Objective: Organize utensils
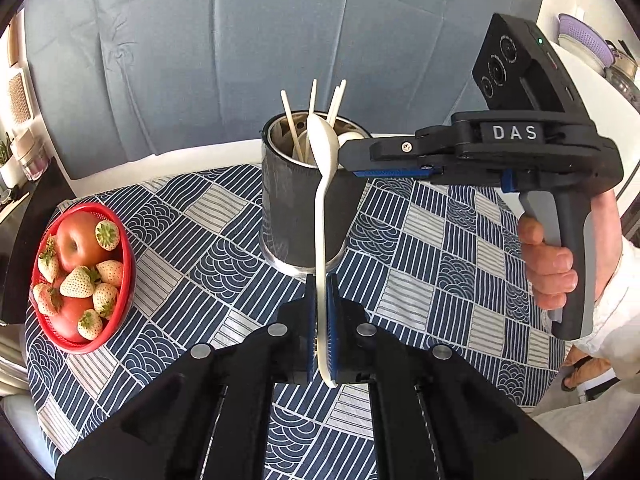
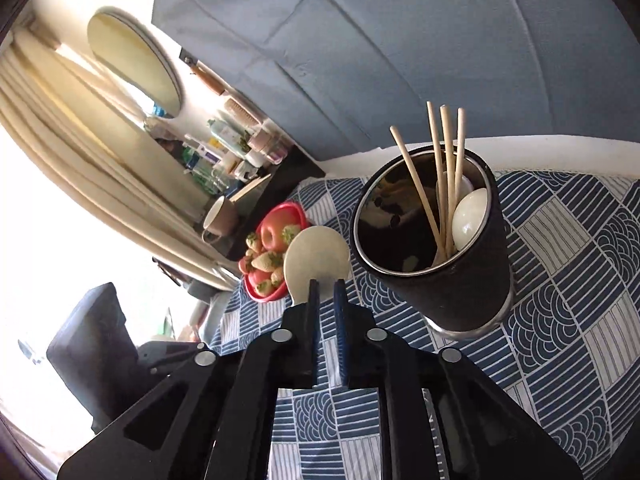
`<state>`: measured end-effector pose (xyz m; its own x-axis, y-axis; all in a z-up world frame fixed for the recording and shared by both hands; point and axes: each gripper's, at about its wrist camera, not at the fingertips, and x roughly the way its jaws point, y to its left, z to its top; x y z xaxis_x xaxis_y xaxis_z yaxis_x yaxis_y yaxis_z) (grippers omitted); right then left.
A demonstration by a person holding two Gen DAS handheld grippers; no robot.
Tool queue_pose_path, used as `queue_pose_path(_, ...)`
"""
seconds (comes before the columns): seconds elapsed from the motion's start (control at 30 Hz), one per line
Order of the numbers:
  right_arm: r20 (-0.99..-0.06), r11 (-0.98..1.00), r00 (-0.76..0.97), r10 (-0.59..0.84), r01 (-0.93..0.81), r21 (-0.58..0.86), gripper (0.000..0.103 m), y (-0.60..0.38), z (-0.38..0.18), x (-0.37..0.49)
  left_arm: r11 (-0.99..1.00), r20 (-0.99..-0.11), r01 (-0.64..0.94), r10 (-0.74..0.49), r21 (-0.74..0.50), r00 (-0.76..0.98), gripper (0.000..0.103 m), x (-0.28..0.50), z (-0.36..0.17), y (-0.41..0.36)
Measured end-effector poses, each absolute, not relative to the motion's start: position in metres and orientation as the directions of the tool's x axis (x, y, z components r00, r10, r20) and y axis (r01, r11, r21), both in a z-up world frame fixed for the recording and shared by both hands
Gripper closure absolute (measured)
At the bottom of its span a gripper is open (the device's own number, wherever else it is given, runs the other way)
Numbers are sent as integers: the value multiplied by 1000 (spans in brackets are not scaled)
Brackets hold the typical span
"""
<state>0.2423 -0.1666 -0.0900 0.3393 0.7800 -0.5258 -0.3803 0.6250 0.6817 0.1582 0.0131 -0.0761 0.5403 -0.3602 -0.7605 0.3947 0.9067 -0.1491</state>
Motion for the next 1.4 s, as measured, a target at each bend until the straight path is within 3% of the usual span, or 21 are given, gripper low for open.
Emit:
queue_pose_path(0.03, -501, 604, 343, 795, -376, 703, 54, -170, -89, 242, 903, -755, 401, -369, -153, 543, 98, 159, -73, 12)
queue_pose_path(0.1, -466, 574, 343, 816, -378, 727, 52, -174, -83, 240, 900, -743, 412, -371, -140, 557, 98, 160, -66, 8)
queue_pose_path(0.2, -485, 588, 339, 807, -381, 713, 41, -171, -77, 240, 888, -719, 438, -397, -143, 570, 98, 160, -56, 1)
queue_pose_path(0.3, -486, 593, 349, 801, -350, 725, 40, -174, -77, 242, 883, -709, 448, -407, -143, 576, 98, 164, -49, -6)
queue_pose_path(0.37, -483, 594, 362, 798, -329, 734, 47, -179, -80, 243, 881, -704, 452, -409, -138, 581, 98, 165, -46, -9)
queue_pose_path(0.43, -499, 607, 363, 787, -313, 730, 68, -184, -82, 246, 878, -692, 460, -416, -135, 590, 98, 163, -41, -10)
queue_pose_path(0.97, -447, 637, 494, 746, -332, 696, 77, -214, -43, 266, 818, -680, 570, -463, -80, 569, 98, 205, -28, -32)
queue_pose_path(1.4, -485, 780, 615, 622, -427, 458, 80, -204, -3, 280, 760, -663, 644, -528, -89, 531, 98, 254, -37, -44)
